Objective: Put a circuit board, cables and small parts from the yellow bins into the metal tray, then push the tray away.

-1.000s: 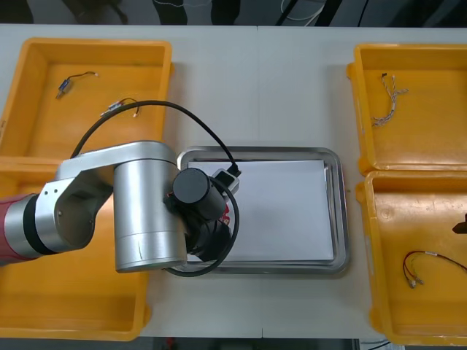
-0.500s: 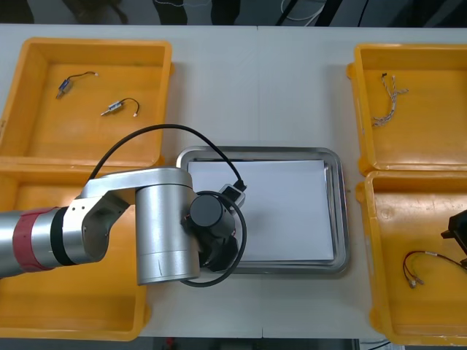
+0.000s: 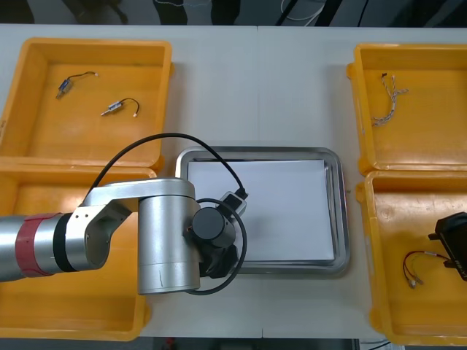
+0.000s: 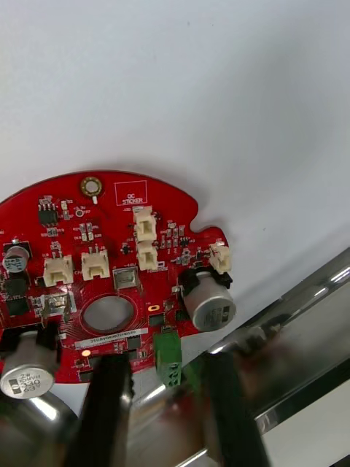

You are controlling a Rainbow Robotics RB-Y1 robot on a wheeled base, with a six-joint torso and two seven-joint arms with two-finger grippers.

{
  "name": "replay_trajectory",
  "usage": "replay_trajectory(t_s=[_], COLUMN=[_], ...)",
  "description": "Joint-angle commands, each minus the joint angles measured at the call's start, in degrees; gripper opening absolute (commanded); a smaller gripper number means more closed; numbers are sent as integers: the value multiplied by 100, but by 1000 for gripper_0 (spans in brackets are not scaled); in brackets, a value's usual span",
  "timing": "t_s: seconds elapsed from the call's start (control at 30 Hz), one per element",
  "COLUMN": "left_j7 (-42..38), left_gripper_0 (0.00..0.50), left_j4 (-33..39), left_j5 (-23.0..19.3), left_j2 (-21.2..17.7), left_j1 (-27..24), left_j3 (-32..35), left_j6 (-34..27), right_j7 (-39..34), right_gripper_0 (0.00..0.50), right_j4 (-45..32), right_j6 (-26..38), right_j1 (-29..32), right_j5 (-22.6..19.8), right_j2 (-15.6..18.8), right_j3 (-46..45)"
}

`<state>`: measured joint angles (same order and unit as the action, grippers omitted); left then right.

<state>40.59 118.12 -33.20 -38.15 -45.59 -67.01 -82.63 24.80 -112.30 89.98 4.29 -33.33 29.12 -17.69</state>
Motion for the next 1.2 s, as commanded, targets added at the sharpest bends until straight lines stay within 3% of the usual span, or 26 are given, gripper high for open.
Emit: replay_trajectory(t_s=[0.03, 0.27, 0.5, 0.63, 0.87, 0.9, 0.93, 0.97, 1.0, 1.2], left_j7=[-438, -517, -482, -394, -289, -280, -271, -245, -219, 159], left_gripper_0=[500, 500, 500, 500, 500, 500, 500, 500, 500, 500], left_j4=[150, 300, 581, 774, 818, 818, 818, 818, 809, 484], left_j5=[85, 41, -372, -952, -1523, -1549, -1558, -1567, -1567, -1620], left_j2=[18, -44, -202, -316, -457, -474, -474, -501, -518, -633], left_j1=[-205, -205, -205, -205, -205, -205, -205, -205, -205, -205], left_j3=[-58, -5, 496, 1208, 2271, 2447, 2491, 2632, 2755, 3238], left_j6=[63, 19, -342, -869, -1431, -1502, -1537, -1616, -1678, -1721], right_j7=[-221, -265, -274, -265, -274, -274, -274, -257, -257, -257], right_gripper_0=[500, 500, 500, 500, 500, 452, 320, 88, 0, 0], right_j4=[-29, -20, 182, 296, 358, 358, 358, 358, 358, 358], right_j6=[-34, -34, -192, -262, -262, -271, -271, -288, -288, -297], right_j1=[-60, -42, -33, -25, 19, 37, 46, 54, 63, 63], right_j5=[72, 160, 248, 318, 371, 362, 371, 371, 371, 371], right_j2=[-196, -336, -345, -354, -354, -345, -354, -354, -345, -345], right_j3=[64, 91, 222, 275, 381, 398, 407, 425, 442, 442])
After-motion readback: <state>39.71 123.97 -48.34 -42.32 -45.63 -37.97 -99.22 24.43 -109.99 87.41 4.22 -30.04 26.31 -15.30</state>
